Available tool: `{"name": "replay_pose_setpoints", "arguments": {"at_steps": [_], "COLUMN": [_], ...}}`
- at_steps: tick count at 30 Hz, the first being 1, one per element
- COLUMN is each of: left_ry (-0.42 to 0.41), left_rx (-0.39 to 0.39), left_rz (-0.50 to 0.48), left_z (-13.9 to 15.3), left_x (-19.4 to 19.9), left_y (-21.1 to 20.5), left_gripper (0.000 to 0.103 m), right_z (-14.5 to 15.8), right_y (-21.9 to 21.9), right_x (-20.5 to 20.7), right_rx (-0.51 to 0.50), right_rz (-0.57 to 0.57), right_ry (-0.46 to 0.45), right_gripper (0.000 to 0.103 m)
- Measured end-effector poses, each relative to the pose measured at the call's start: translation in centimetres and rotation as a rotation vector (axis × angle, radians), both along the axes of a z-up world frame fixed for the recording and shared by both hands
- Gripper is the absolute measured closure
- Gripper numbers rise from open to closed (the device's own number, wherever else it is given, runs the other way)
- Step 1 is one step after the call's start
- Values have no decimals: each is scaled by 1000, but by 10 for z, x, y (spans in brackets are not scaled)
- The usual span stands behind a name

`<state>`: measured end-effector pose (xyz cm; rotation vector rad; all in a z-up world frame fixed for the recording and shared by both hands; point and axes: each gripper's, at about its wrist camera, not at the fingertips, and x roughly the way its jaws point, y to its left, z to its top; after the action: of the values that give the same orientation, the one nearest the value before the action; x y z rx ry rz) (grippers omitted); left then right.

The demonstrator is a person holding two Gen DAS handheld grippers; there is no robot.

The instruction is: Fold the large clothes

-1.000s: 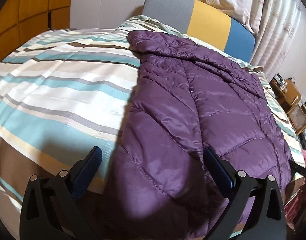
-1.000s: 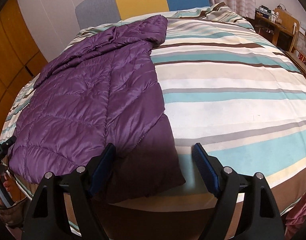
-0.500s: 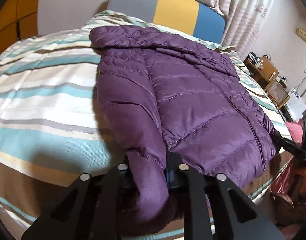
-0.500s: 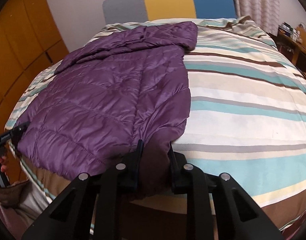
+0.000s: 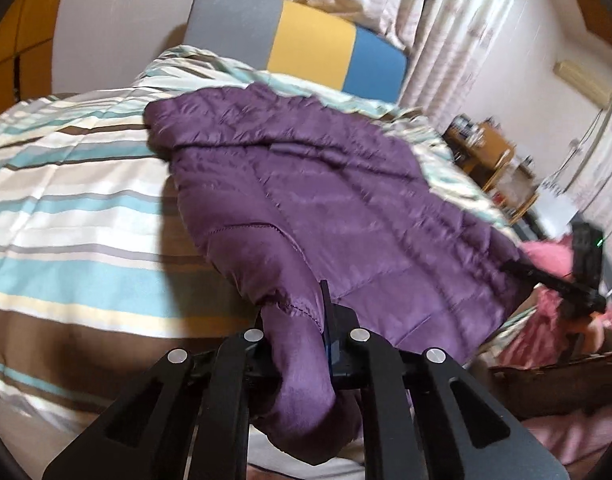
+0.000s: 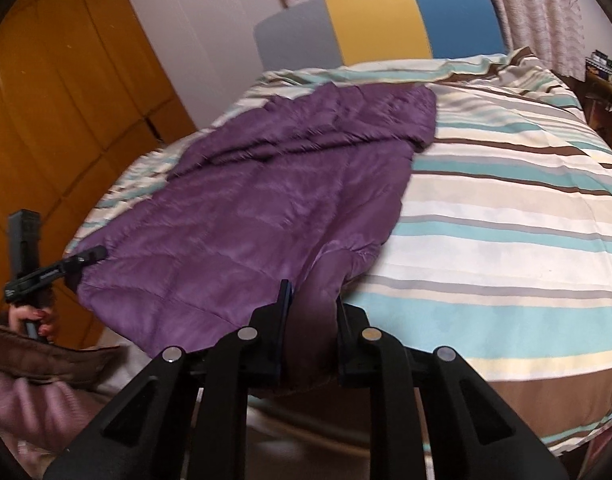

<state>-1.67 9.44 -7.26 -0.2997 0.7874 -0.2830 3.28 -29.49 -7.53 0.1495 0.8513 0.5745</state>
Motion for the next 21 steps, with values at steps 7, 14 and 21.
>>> {"name": "replay_pose_setpoints", "arguments": {"at_steps": [7, 14, 21], "left_ry": [-83, -149, -150], "left_rx": [-125, -174, -164], "left_rz": [24, 90, 170], "left_z": [33, 46, 43], "left_x": [13, 72, 141], "left_y": [20, 30, 40], "left_gripper": [92, 92, 92], "right_z": [35, 43, 41], "right_y": [-3, -9, -15], "right_x": [17, 66, 133], "right_rx": [133, 161, 172], "right_rz": [0, -117, -232], "right_ry": [-94, -148, -149], "right_gripper": [88, 88, 88]}}
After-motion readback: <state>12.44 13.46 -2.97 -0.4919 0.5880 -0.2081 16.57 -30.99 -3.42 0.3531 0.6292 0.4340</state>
